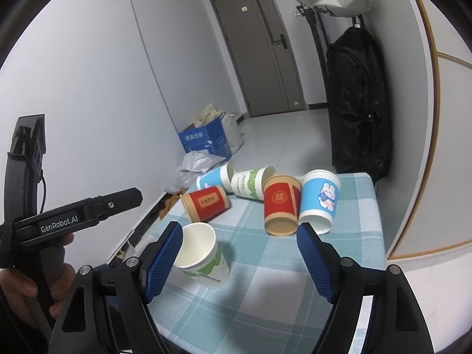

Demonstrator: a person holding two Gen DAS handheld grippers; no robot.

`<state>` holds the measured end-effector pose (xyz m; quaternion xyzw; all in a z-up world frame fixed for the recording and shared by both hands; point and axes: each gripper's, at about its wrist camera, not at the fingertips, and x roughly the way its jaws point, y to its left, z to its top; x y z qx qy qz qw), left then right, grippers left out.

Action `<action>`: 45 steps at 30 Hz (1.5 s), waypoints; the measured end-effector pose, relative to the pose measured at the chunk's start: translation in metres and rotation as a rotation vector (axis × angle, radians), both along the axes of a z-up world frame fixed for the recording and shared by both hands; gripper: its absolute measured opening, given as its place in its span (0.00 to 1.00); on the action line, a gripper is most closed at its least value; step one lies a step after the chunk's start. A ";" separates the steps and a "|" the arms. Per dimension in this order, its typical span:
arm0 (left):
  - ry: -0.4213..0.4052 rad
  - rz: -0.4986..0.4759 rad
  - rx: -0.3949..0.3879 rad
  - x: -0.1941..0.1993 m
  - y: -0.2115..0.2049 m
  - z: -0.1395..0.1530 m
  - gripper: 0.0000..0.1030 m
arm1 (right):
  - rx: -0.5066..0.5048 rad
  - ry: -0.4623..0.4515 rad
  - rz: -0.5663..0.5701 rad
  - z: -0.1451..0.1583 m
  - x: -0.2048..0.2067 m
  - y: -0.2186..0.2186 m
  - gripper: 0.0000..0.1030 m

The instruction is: Flip cup upright

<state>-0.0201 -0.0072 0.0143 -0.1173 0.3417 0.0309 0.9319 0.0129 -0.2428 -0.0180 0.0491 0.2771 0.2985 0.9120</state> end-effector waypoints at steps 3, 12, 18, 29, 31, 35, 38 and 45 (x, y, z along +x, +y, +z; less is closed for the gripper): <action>-0.002 0.001 0.013 0.000 -0.001 0.001 0.79 | 0.002 0.001 0.001 0.000 0.000 0.000 0.77; -0.009 0.008 -0.002 -0.003 -0.001 0.001 0.79 | 0.000 0.008 0.002 -0.001 0.001 0.002 0.77; -0.011 0.007 -0.009 -0.003 0.001 0.001 0.79 | -0.012 0.001 0.004 -0.001 -0.001 0.004 0.77; 0.015 0.014 -0.010 0.000 0.000 -0.001 0.79 | -0.023 0.000 0.006 -0.002 -0.002 0.006 0.77; 0.010 0.009 -0.009 -0.001 0.000 -0.001 0.79 | -0.021 -0.001 0.008 -0.002 -0.002 0.006 0.77; 0.011 0.007 -0.005 0.000 -0.002 -0.002 0.79 | -0.024 0.002 0.007 -0.003 -0.001 0.005 0.77; 0.011 0.006 0.000 0.001 -0.003 -0.002 0.79 | -0.026 0.011 0.003 -0.004 0.000 0.005 0.77; -0.004 0.020 0.009 -0.001 -0.001 0.002 0.79 | -0.025 0.041 0.009 -0.008 0.003 0.006 0.77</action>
